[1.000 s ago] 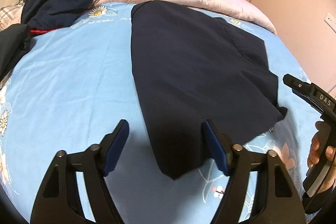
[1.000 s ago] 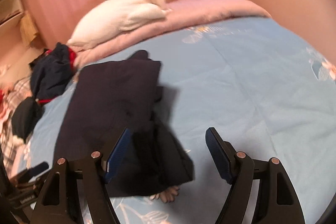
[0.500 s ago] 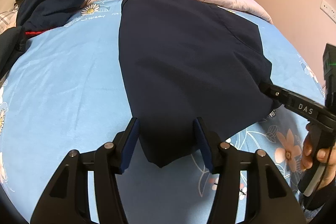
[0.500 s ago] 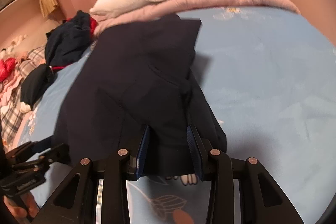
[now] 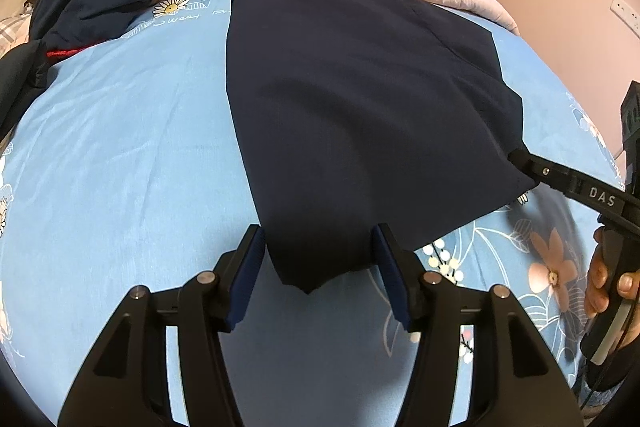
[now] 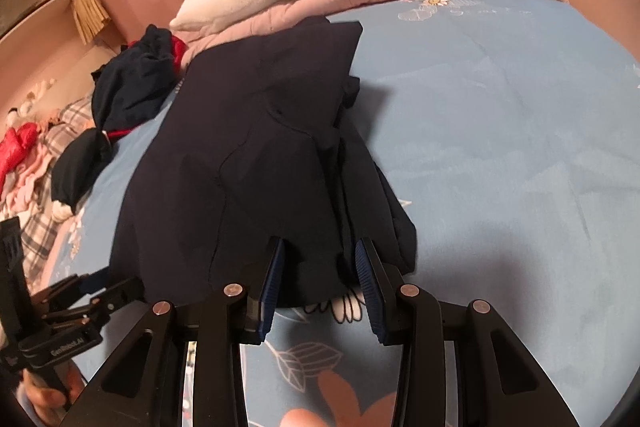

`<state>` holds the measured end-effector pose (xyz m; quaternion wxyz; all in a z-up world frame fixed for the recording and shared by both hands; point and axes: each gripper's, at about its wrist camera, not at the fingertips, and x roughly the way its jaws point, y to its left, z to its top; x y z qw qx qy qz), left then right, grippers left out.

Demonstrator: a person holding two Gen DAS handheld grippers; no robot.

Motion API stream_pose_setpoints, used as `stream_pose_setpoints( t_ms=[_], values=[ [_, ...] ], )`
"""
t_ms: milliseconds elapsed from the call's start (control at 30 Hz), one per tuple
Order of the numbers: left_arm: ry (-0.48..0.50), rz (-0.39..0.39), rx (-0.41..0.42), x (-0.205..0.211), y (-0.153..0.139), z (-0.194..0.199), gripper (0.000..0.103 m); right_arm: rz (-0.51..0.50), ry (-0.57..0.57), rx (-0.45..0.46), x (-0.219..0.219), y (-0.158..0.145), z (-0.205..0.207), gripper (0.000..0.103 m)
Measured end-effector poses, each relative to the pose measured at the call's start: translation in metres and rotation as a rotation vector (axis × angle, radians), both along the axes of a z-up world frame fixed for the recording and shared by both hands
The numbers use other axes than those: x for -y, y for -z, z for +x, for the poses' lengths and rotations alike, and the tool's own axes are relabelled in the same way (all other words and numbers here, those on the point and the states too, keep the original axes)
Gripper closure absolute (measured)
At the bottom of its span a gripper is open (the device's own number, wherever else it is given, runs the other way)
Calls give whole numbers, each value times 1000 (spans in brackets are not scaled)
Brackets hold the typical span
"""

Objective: Fold large clothes
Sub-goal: 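Pull both open tools back away from the placed jacket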

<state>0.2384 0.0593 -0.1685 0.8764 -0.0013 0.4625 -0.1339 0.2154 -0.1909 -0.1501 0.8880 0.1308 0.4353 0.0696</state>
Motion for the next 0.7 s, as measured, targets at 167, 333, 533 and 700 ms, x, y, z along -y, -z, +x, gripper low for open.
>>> stream_pose_setpoints(
  t_ms=[167,333,533,700],
  values=[
    [4,-11,-20,-4,3,-1,46,-9,-3,-4,0,-4,-2,63],
    [3,-14,-26,-4,4,-1,46,9,2,-9,4,-2,-2,63],
    [8,-12,-39,-4,6,-2,46,11,5,-14,6,-1,-5,63],
    [7,-4,-66,-5,10,-4,45,18,17,-21,6,-1,-9,63]
  ],
)
